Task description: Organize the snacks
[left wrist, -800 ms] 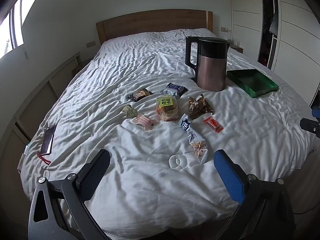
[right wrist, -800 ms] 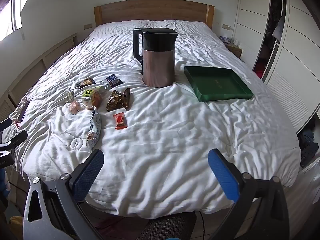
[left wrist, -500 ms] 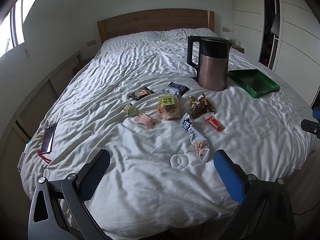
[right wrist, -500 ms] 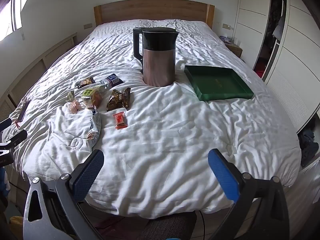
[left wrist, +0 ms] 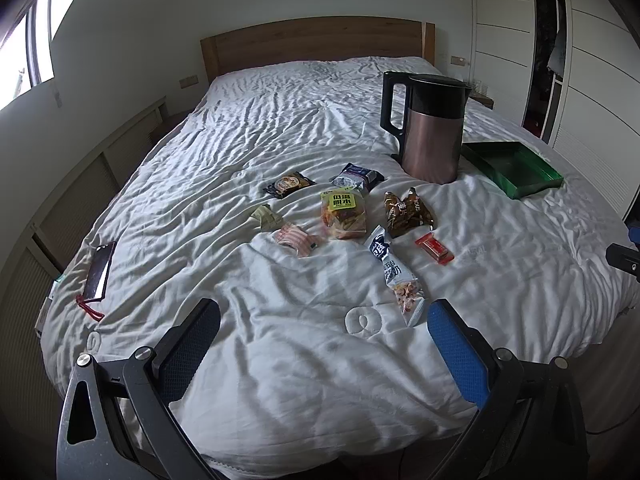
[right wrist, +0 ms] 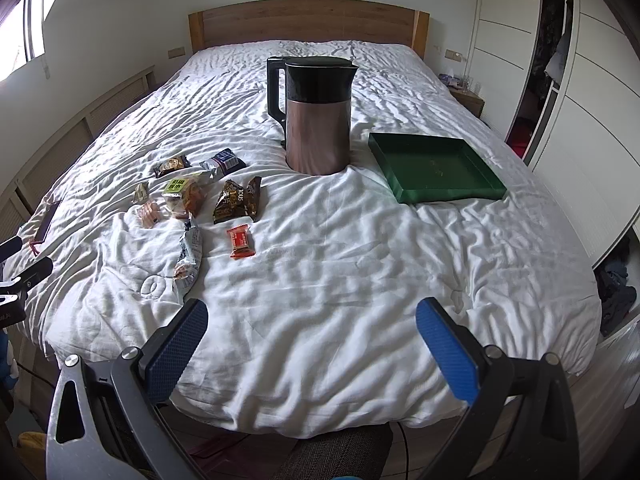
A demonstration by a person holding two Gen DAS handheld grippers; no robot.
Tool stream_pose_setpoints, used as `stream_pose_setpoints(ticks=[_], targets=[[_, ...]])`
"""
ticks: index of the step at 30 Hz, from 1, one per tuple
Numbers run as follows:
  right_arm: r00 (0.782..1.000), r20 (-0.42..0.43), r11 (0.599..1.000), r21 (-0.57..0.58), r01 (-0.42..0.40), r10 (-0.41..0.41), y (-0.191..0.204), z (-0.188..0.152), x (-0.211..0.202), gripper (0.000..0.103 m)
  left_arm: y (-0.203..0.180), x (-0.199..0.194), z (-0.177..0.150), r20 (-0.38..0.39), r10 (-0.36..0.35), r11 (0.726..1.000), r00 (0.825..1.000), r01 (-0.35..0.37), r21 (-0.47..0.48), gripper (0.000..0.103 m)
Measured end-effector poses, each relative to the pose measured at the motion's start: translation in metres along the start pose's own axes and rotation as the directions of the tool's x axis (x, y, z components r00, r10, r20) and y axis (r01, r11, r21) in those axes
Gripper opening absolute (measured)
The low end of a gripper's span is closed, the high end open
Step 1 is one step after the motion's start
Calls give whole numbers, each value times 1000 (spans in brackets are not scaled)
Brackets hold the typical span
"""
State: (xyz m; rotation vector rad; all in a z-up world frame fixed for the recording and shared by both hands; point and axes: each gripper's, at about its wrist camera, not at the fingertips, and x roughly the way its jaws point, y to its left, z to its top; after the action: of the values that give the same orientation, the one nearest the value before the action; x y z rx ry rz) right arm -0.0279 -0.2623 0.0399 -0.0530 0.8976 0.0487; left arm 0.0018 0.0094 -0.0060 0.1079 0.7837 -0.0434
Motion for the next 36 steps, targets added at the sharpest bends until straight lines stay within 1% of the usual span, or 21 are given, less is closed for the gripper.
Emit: stream_pose_setpoints(ticks=[12, 36], targets=[[1000, 1, 1000, -2, 6, -6, -1, -1, 0, 103, 6, -3, -4, -3, 1, 1000, 1000, -1, -8, 102], [1000, 4, 1000, -2, 6, -6, -1, -1, 0, 103, -1, -3, -10, -12, 4, 1000, 1000, -4, -5, 102]])
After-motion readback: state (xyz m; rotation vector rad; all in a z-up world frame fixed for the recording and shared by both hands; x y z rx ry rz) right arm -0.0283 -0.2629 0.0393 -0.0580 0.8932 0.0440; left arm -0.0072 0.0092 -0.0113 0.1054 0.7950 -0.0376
